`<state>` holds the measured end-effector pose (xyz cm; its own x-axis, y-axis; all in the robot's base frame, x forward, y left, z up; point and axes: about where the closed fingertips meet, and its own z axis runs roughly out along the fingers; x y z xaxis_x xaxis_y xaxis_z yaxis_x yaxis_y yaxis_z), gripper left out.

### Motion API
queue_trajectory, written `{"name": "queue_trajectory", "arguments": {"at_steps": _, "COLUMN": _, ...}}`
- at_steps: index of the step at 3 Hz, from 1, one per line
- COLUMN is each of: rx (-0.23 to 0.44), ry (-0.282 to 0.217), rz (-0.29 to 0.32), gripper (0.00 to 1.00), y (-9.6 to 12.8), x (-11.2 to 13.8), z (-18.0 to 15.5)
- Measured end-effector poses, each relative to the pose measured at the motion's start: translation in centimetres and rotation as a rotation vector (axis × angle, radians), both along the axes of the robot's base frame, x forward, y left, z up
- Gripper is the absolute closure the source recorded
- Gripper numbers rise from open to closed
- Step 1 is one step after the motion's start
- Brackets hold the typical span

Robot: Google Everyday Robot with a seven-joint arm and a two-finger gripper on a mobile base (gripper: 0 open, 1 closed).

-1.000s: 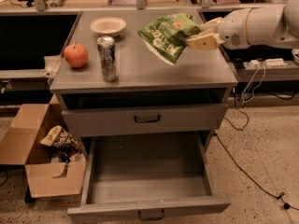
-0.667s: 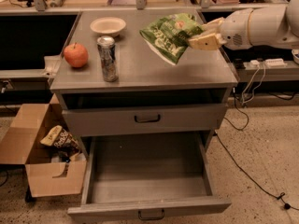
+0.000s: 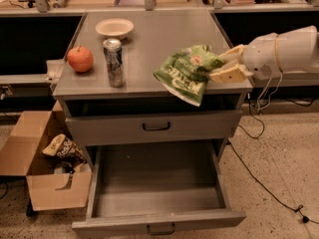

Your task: Place green jalapeno chip bag into middle drawer

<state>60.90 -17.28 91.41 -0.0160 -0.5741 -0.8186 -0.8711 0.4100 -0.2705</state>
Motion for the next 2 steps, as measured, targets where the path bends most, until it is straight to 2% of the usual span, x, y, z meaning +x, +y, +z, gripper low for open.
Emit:
{"name": "queue_trajectory", "arguments": {"at_steps": 1, "rx": -0.029, "ry": 0.116, "rz": 0.056, "gripper": 1.00, "y": -0.05, "x": -6.00, "z": -5.78}}
{"name": "queue_trajectory", "arguments": {"at_steps": 2, "rx": -0.028, "ry": 0.111, "rz": 0.056, "gripper": 1.00, "y": 0.01, "x": -5.82, "z": -5.52}}
